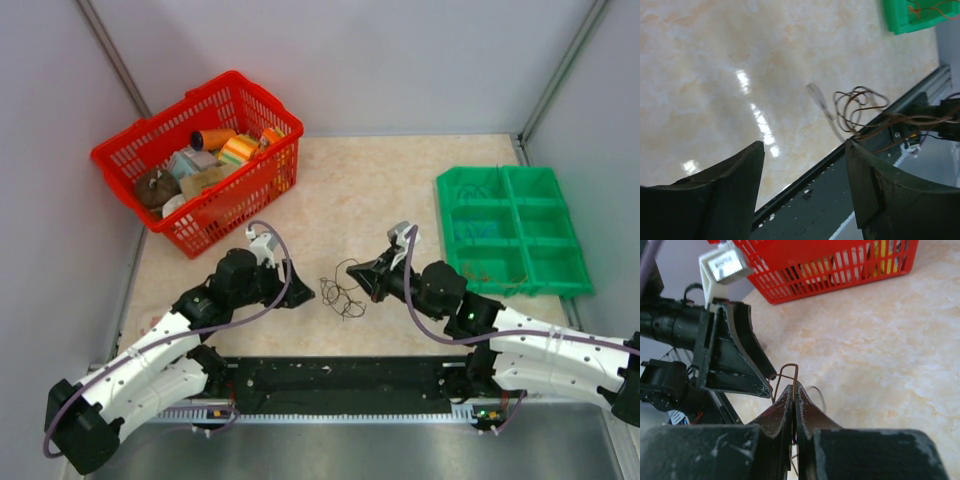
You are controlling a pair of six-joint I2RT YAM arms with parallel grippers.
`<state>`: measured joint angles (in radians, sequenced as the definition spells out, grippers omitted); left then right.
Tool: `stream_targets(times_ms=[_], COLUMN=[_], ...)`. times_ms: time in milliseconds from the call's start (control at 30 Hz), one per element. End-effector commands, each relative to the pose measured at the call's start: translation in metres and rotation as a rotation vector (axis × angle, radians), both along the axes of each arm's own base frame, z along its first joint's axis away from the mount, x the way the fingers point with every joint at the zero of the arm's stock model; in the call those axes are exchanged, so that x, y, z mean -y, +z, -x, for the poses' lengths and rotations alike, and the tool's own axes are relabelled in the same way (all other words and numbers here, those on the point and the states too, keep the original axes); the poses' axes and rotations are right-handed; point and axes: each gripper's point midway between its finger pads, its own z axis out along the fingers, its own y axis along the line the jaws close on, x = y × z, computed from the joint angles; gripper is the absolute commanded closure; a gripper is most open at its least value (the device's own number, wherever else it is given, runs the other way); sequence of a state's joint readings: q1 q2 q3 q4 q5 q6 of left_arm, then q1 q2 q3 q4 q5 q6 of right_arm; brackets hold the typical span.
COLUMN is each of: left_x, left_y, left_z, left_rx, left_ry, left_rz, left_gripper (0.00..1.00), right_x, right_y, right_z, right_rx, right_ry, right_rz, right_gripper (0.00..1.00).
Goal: Untangle the cables
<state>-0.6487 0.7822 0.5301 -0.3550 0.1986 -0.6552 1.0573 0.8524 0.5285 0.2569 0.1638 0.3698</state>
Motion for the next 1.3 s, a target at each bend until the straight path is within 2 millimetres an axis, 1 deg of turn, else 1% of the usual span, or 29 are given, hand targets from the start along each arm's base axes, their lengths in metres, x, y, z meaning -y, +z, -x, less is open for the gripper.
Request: stream_targets(times_ms=[0, 67, 100, 133, 233, 367, 433, 467, 500, 633, 700, 800, 833, 933, 1000, 1067, 1100, 1200, 1267], left_x=[0.033, 0.034, 0.033, 0.03, 0.02, 0.013, 0.006, 0.005, 0.009, 0.03, 0.035, 0.042, 0.045, 0.057, 0.063, 0.064, 0.066, 0.067, 0.068], left_y=[0.058, 0.068, 0.073, 0.073, 0.077, 0.084, 0.076, 0.068, 0.065, 0.062, 0.058, 0.057, 0.055, 0.054, 0.049, 0.038, 0.039, 0.029, 0.027], left_z=[0.002, 0.005, 0.005, 0.006, 0.008, 0.006, 0.001, 0.002, 0.004, 0.01, 0.009, 0.006, 0.006, 0.011, 0.016, 0.019, 0.018, 0.017, 0.016], left_rx=[0.13, 0.146, 0.16, 0.156, 0.18, 0.152, 0.022, -0.074, -0.137, -0.364, -0.444, -0.494, -0.517, -0.589, -0.652, -0.696, -0.694, -0.712, -0.702], left_ry=[-0.146, -0.162, -0.157, -0.15, -0.106, -0.008, 0.133, 0.192, 0.207, 0.23, 0.262, 0.269, 0.266, 0.218, 0.193, 0.194, 0.185, 0.193, 0.186], left_rz=[0.213, 0.237, 0.24, 0.232, 0.227, 0.291, 0.305, 0.315, 0.336, 0.446, 0.465, 0.498, 0.507, 0.562, 0.576, 0.584, 0.603, 0.608, 0.618], left_gripper=[0.29, 0.27, 0.22, 0.21, 0.2, 0.24, 0.26, 0.26, 0.26, 0.27, 0.29, 0.29, 0.3, 0.39, 0.45, 0.5, 0.52, 0.57, 0.69], right_x=[-0.002, -0.003, -0.004, -0.004, -0.008, -0.013, -0.014, -0.014, -0.015, -0.015, -0.016, -0.015, -0.015, -0.015, -0.015, -0.016, -0.016, -0.019, -0.02], right_y=[-0.001, -0.002, -0.002, -0.003, 0.0, 0.001, 0.001, 0.0, 0.001, 0.0, -0.001, 0.0, -0.001, -0.001, 0.001, 0.003, 0.003, 0.004, 0.003], right_z=[0.006, 0.007, 0.007, 0.007, 0.009, 0.008, 0.008, 0.008, 0.008, 0.009, 0.011, 0.012, 0.011, 0.011, 0.011, 0.011, 0.01, 0.011, 0.011], right_rx=[-0.01, -0.01, -0.01, -0.012, 0.0, 0.003, 0.002, 0.002, 0.002, -0.007, -0.011, -0.012, -0.014, -0.015, -0.011, -0.005, -0.006, -0.007, -0.007], right_ry=[0.041, 0.05, 0.052, 0.055, 0.075, 0.088, 0.092, 0.091, 0.094, 0.098, 0.105, 0.106, 0.103, 0.103, 0.103, 0.103, 0.102, 0.111, 0.114], right_rz=[0.011, 0.013, 0.015, 0.017, 0.01, 0.015, 0.019, 0.02, 0.016, 0.01, 0.012, 0.005, 0.005, 0.002, -0.002, -0.006, -0.007, -0.007, -0.003], right_gripper=[1.0, 1.0, 1.0, 1.0, 1.0, 1.0, 1.0, 1.0, 1.0, 1.0, 1.0, 1.0, 1.0, 1.0, 1.0, 1.0, 1.0, 1.0, 1.0])
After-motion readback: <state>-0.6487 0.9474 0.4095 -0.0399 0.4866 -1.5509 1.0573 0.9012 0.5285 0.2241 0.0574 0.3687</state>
